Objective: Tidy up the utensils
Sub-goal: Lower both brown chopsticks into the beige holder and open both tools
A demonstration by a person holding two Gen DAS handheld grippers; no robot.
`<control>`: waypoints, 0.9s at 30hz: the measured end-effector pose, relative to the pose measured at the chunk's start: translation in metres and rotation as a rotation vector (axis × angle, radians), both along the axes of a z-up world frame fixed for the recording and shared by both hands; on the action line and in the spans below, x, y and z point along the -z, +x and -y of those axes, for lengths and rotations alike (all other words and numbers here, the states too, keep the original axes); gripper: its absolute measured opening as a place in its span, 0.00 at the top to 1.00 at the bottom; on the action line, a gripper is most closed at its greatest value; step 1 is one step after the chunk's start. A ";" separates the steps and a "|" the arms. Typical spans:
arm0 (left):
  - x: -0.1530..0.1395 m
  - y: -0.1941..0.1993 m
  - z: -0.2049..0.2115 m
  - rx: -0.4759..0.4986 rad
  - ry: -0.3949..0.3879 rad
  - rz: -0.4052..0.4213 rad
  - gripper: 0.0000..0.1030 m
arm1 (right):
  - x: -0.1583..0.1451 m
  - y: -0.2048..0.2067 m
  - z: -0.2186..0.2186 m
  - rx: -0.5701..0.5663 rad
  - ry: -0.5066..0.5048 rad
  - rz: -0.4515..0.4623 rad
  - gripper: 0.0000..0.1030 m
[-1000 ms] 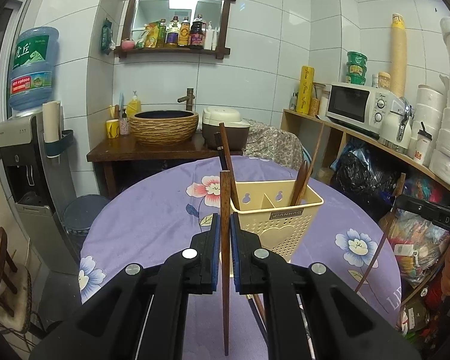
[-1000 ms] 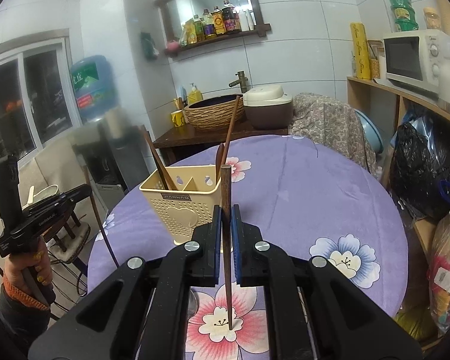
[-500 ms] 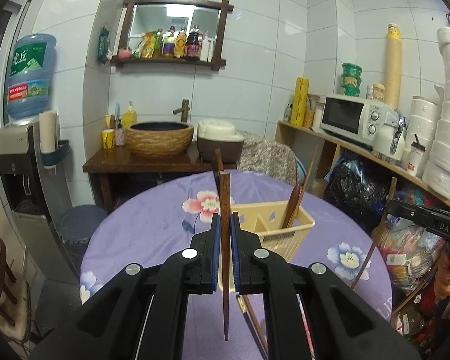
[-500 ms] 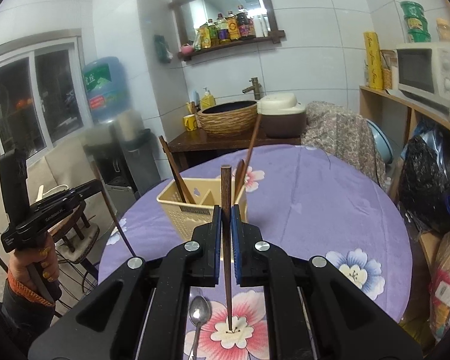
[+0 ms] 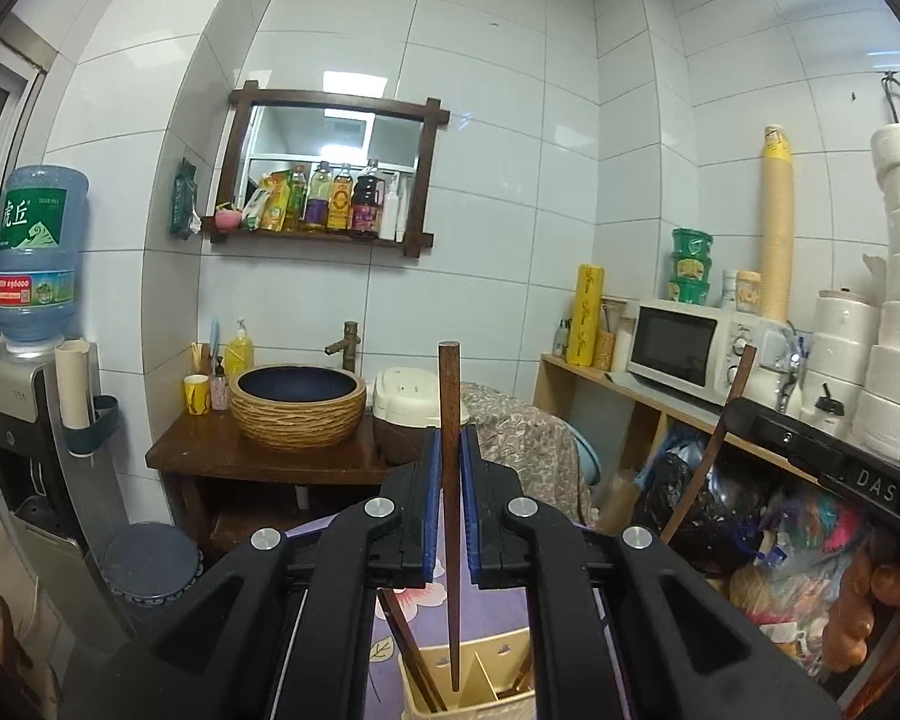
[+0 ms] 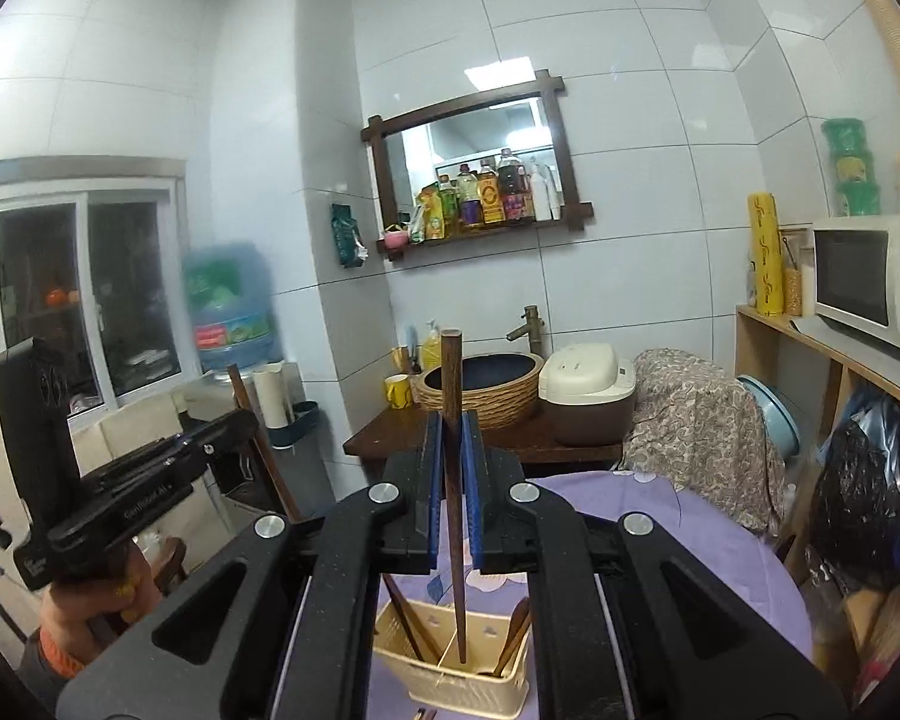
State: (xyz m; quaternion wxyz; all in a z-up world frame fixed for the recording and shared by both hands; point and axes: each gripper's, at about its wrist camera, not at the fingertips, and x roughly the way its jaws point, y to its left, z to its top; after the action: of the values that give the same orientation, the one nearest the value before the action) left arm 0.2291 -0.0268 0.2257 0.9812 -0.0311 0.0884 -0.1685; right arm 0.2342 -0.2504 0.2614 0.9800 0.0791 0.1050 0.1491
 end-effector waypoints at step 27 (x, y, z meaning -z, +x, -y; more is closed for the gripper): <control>0.131 0.040 0.006 -0.035 0.075 -0.246 0.89 | 0.137 0.044 -0.010 0.077 -0.053 -0.204 0.92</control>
State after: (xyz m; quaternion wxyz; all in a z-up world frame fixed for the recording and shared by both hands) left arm 0.2686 -0.0324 0.0945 0.9662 -0.0163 0.2139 -0.1427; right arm 0.2782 -0.2402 0.1244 0.9710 0.0719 0.2051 0.0999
